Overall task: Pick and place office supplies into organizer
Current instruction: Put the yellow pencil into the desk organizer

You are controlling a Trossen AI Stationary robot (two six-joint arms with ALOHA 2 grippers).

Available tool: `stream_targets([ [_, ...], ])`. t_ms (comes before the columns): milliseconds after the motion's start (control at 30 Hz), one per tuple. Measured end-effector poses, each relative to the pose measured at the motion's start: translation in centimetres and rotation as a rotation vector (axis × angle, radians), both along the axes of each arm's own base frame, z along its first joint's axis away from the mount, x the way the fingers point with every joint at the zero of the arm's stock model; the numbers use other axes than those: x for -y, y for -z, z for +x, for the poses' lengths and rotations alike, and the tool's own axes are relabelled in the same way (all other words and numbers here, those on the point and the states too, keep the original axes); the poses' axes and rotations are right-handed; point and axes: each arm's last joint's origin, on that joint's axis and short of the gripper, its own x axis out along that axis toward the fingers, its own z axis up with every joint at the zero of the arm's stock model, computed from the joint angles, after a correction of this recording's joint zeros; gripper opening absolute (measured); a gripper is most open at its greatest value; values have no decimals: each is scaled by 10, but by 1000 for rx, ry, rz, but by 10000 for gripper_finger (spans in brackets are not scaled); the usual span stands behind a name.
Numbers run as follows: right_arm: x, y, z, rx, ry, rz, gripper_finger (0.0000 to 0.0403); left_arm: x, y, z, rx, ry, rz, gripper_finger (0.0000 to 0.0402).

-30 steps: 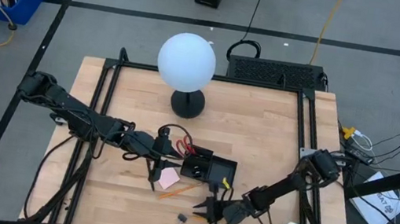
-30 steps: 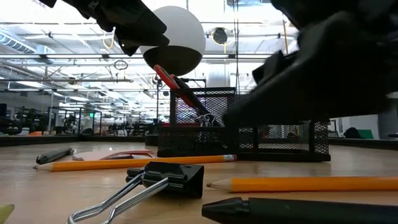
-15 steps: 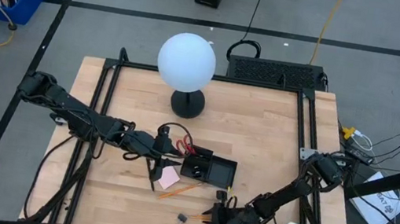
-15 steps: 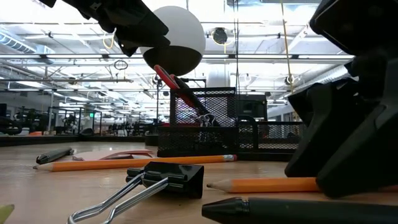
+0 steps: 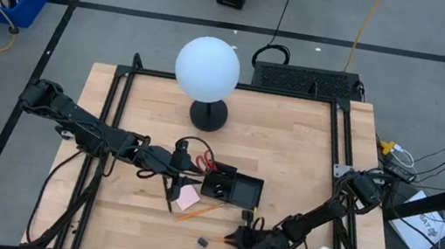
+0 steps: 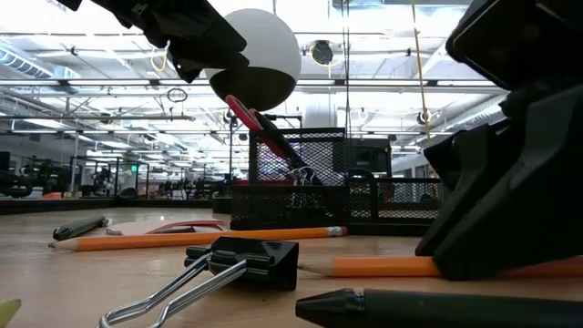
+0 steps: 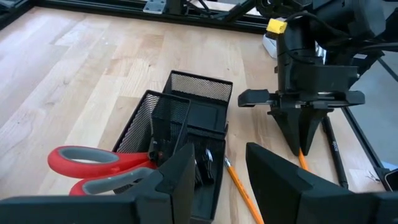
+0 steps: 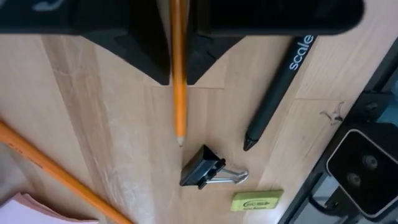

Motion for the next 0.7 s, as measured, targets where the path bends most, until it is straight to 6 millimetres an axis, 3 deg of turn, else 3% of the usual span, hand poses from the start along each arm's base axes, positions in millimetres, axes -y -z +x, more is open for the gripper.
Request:
stream_targets([
  [167, 6, 5, -7, 38, -4, 44, 11, 0, 0, 0, -2, 0, 0, 150],
  [533, 12, -6, -1, 278, -34, -28, 5, 0, 0, 0, 3, -1, -2, 150],
  [700, 12, -9, 1, 301, -35, -35, 2, 0, 0, 0, 3, 1, 1, 150],
])
